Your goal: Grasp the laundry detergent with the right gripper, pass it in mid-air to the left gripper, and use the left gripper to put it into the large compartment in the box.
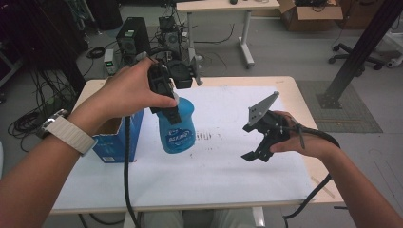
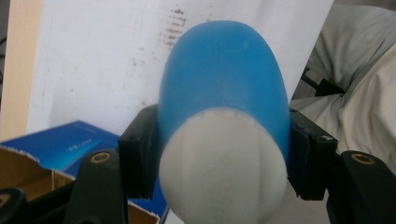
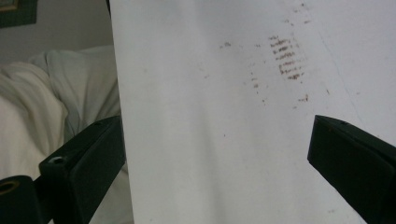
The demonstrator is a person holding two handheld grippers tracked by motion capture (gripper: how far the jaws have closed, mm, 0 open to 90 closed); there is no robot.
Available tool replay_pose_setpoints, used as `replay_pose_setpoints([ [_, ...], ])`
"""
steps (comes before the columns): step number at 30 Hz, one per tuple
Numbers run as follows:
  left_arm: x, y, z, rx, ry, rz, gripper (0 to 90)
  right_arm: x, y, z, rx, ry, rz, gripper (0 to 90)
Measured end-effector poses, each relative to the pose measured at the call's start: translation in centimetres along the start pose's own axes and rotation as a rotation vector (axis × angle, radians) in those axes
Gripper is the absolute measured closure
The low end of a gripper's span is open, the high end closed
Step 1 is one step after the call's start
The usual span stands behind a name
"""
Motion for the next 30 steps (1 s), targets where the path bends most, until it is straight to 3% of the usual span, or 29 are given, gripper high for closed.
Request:
replay_pose_setpoints([
  [11, -1.7, -1.5, -2.4, -0.203, 0.021, -0.053, 38.0, -0.8, -1.6, 0.2, 0.008, -0.048, -0.074, 3.9],
  [30, -4.0, -5.2, -6.8, -0.521, 0.113, -0.117, 38.0, -1.6, -3.1, 0.4, 0.019, -0.078, -0.094, 4.1],
])
Point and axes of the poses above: each handheld gripper's, and its own axes: x roughly forward along the jaws, y roughly out of its top, z roughly to its right, the point moved 6 cm from there along x, roughly forward along the jaws, and after that the axes turned 13 degrees about y, right-handed, at the moved point
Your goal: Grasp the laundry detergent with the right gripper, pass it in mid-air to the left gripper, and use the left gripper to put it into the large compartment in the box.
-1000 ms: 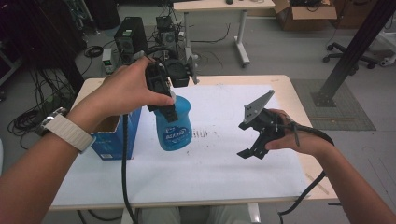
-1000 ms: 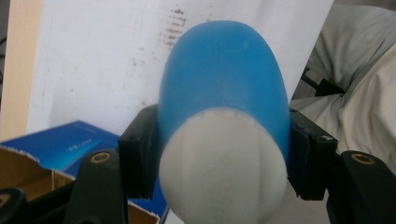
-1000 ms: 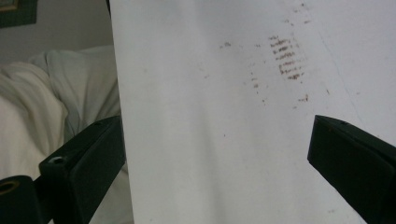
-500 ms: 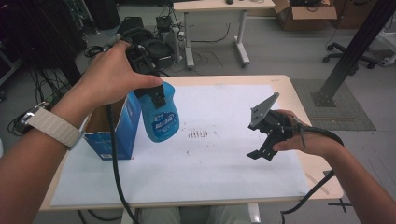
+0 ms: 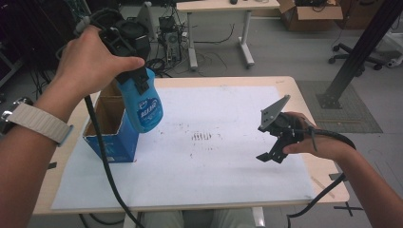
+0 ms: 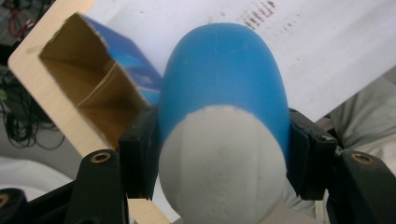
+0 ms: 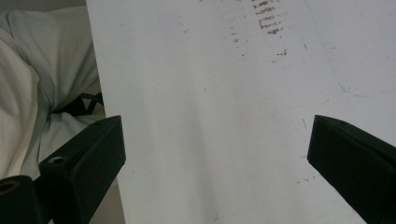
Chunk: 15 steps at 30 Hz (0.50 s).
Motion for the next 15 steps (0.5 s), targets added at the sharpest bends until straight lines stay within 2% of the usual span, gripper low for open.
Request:
replay_pose_setpoints([
  [5, -0.2, -0.4, -1.5, -0.077, 0.012, -0.013, 38.0, -0.1, -0.3, 0.2, 0.006, -0.003, 0.014, 4.1],
  [15, -0.6, -1.2, -3.6, -0.179, 0.036, -0.051, 38.0, -0.3, -0.5, 0.0, 0.008, -0.009, 0.021, 4.1],
])
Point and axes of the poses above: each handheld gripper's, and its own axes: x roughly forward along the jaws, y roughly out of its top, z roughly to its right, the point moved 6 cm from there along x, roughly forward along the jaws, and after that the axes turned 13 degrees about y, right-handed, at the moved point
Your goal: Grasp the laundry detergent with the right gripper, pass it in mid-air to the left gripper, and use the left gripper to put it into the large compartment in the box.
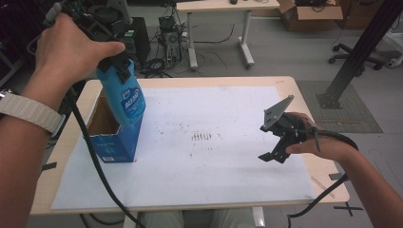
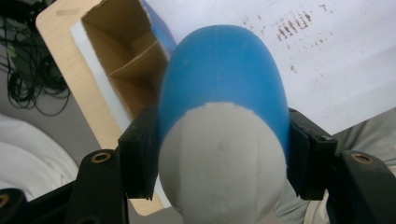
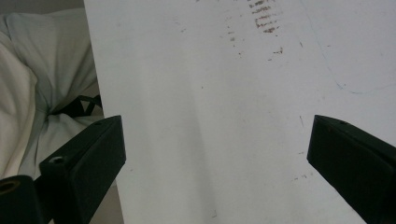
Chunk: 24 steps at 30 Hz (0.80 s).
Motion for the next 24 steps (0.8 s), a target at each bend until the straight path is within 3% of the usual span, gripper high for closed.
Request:
replay_pose_setpoints([
  [9, 0.1, -0.2, -1.7, -0.080, 0.025, -0.016, 38.1, -0.1, -0.3, -0.1, 0.005, -0.002, -0.007, 4.2],
  [18, 1.4, -0.5, -3.5, -0.200, 0.046, -0.030, 38.1, 0.2, -0.5, 0.0, 0.026, -0.005, -0.006, 4.3],
  [24, 2.4, -0.7, -4.7, -0.258, 0.060, -0.026, 38.1, 0.3, -0.7, 0.1, 0.032, -0.003, -0.015, 4.3],
])
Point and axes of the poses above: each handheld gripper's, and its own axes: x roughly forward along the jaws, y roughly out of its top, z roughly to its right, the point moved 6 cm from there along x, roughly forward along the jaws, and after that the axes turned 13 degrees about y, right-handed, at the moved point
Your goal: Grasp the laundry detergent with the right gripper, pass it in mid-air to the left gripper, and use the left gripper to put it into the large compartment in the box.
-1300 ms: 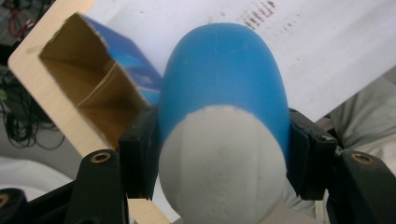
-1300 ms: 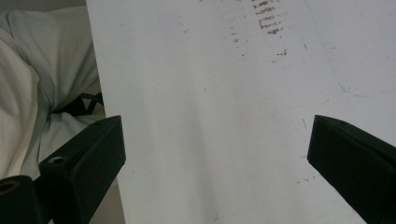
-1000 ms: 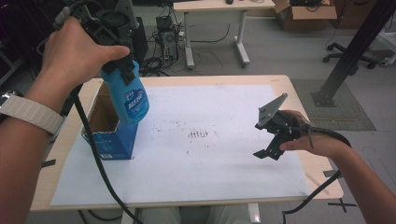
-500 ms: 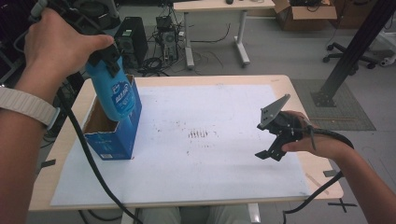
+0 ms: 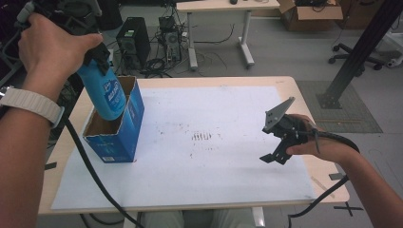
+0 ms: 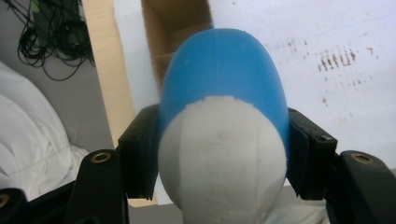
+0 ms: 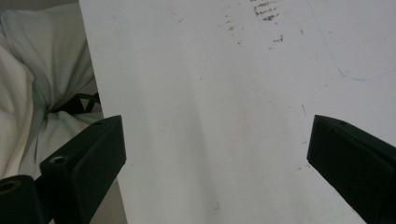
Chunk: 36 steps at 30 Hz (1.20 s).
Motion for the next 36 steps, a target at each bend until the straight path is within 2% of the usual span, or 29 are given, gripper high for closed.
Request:
replay_pose_setpoints([
  [8, 1.6, 0.0, -0.8, -0.048, 0.001, -0.004, 38.1, 0.2, -0.1, 0.1, 0.004, 0.007, -0.012, 4.5],
  [16, 3.1, -0.2, -1.5, -0.061, 0.019, -0.008, 38.1, 0.2, -0.3, 0.2, 0.016, 0.005, -0.017, 4.5],
  [26, 5.4, -0.3, -1.3, -0.059, 0.031, -0.012, 38.1, 0.4, -0.5, 0.2, 0.017, 0.006, -0.025, 5.2],
  [30, 6.6, -0.4, -1.3, -0.070, 0.026, -0.010, 38.1, 0.3, -0.6, 0.4, 0.022, -0.002, -0.017, 5.1],
  [36, 8.4, -0.8, -0.9, -0.055, 0.026, -0.022, 38.1, 0.4, -0.7, 0.4, 0.025, 0.000, -0.021, 5.1],
])
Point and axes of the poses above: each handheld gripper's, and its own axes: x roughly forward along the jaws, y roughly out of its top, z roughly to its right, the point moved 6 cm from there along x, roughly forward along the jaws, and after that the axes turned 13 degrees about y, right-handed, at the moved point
